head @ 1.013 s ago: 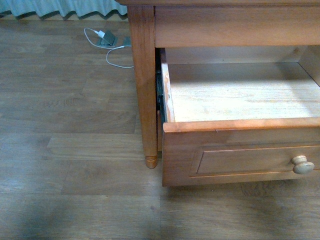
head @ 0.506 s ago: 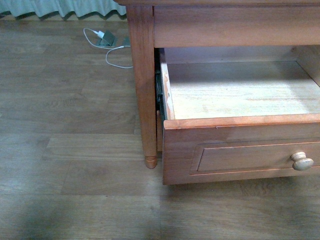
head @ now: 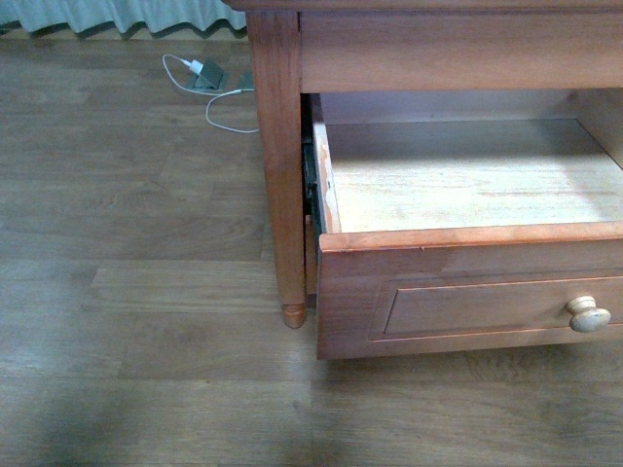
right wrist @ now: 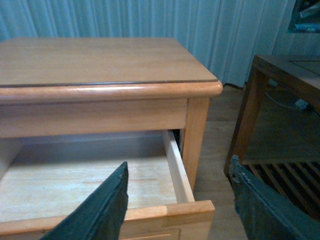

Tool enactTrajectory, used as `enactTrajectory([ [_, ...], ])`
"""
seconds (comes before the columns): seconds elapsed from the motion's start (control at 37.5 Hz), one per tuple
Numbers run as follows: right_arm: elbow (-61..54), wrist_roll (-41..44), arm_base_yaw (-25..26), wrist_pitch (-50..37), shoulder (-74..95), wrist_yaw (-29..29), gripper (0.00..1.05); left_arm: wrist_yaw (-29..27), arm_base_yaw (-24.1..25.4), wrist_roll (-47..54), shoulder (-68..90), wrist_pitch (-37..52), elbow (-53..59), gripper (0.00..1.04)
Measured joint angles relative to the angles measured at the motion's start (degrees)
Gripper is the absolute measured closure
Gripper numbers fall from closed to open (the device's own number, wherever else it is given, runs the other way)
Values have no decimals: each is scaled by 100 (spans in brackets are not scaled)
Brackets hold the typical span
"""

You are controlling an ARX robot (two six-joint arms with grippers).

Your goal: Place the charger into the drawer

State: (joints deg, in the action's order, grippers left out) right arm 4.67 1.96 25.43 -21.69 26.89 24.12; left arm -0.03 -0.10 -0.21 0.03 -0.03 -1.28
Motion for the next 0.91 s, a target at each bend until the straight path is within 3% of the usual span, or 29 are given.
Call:
enactTrajectory([
  [0.11,-127,-101,-566,352,-501,-535,72,0,0,0,0,0,0,6],
  [0.13,-155,-98,-662,411,-575,-627,73,0,0,2,0,0,-2,6],
  [0.48,-177,-138,-774,435,-667,-651,8,0,0,0,0,0,0,6],
  [0.91,-177,-144,-776,435,-667,-651,9,0,0,0,0,0,0,6],
])
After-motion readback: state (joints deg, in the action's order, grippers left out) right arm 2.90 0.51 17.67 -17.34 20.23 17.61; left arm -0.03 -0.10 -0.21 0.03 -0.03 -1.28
